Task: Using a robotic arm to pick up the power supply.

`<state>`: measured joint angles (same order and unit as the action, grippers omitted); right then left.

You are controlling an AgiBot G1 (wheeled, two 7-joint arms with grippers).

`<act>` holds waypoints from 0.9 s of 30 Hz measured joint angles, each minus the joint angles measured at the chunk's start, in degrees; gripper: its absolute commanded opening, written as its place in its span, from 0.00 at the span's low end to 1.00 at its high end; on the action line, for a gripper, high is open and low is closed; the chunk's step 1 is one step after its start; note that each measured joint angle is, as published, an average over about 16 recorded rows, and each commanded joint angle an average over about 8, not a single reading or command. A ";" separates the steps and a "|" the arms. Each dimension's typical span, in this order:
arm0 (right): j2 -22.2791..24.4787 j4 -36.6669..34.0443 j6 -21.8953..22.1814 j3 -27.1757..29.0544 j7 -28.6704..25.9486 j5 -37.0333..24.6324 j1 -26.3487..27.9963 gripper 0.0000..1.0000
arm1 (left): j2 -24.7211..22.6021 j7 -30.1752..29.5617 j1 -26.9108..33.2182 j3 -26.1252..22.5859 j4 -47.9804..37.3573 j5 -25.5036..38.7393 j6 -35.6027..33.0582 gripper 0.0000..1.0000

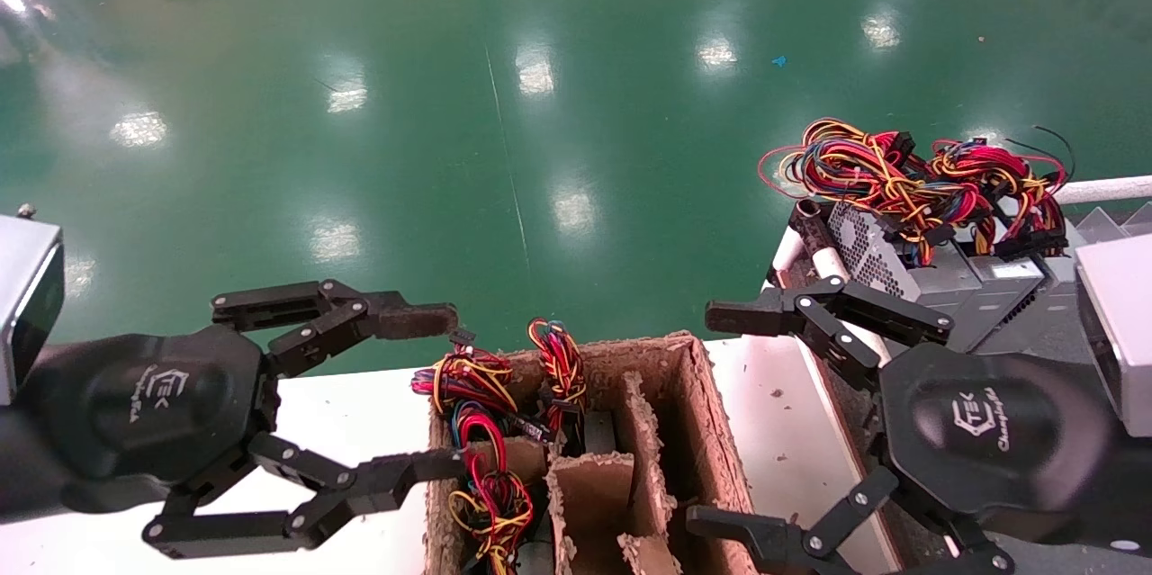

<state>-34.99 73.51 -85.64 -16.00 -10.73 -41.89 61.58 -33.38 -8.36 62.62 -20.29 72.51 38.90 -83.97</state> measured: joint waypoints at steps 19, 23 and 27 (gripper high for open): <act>-1.86 1.85 5.65 -2.83 -1.36 -7.27 0.01 1.00 | 0.00 0.01 0.01 -0.01 -0.01 0.00 0.00 0.00; -3.71 2.51 8.06 -5.15 -2.75 -11.69 0.56 1.00 | 0.00 0.01 0.01 -0.01 -0.01 0.00 -0.01 0.00; -6.27 2.51 9.75 -8.00 -4.44 -16.28 1.43 1.00 | 0.00 0.01 0.01 -0.01 -0.02 -0.01 -0.01 0.07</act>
<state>-41.26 76.02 -75.89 -24.01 -15.17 -58.17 63.01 -33.38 -8.35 62.62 -20.31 72.49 38.90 -83.98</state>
